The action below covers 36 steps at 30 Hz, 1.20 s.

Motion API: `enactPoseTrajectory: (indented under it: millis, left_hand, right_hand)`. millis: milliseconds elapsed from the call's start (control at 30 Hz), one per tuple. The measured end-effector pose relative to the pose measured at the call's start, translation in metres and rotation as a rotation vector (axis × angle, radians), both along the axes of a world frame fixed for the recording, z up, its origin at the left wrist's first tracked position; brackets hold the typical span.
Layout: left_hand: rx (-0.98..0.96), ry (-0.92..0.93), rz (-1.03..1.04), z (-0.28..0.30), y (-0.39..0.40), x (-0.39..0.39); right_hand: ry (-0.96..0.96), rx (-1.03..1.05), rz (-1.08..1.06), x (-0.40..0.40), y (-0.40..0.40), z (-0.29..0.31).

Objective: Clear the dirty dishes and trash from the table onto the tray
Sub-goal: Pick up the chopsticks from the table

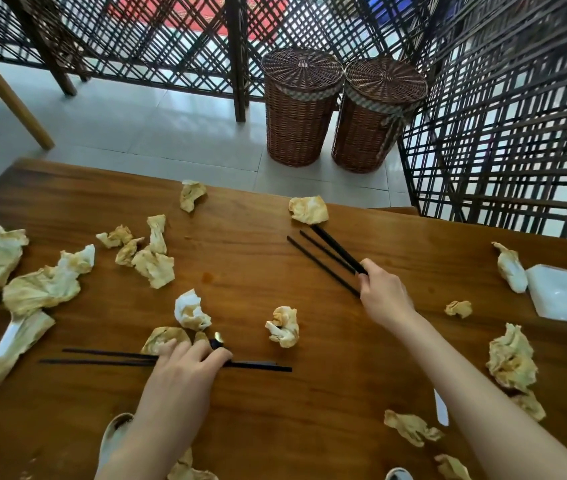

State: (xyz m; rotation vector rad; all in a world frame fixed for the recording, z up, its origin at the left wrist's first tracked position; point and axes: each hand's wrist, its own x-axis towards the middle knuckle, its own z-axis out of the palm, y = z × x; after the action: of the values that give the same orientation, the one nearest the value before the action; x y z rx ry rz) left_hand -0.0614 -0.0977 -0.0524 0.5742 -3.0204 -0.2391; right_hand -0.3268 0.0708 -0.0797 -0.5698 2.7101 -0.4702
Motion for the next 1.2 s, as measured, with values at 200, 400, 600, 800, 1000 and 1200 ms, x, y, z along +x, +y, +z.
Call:
enactPoseTrajectory:
  millis: [200, 400, 600, 800, 1000, 1200]
  left_hand:
    - [0.001, -0.005, 0.011, -0.001, 0.007, -0.004]
    - [0.016, -0.034, 0.002, 0.003, 0.011, -0.007]
    - [0.052, -0.126, -0.030, 0.003, 0.019, -0.009]
    - [-0.017, -0.089, -0.099, 0.003, 0.026, -0.004]
    - [-0.036, -0.048, -0.165, 0.004, 0.031, -0.004]
    - [-0.040, -0.052, -0.200, 0.003, 0.034, -0.005]
  right_hand:
    - [0.047, -0.022, 0.002, -0.002, 0.004, 0.007]
    - [0.345, 0.191, 0.182, -0.004, 0.009, 0.018]
    - [0.591, 0.326, 0.326, 0.007, 0.008, 0.029]
    - [0.684, 0.377, 0.291, 0.019, 0.012, 0.038]
    - [0.548, 0.466, 0.287, 0.029, 0.014, 0.041]
    - [0.403, 0.345, 0.226, 0.027, 0.012, 0.042]
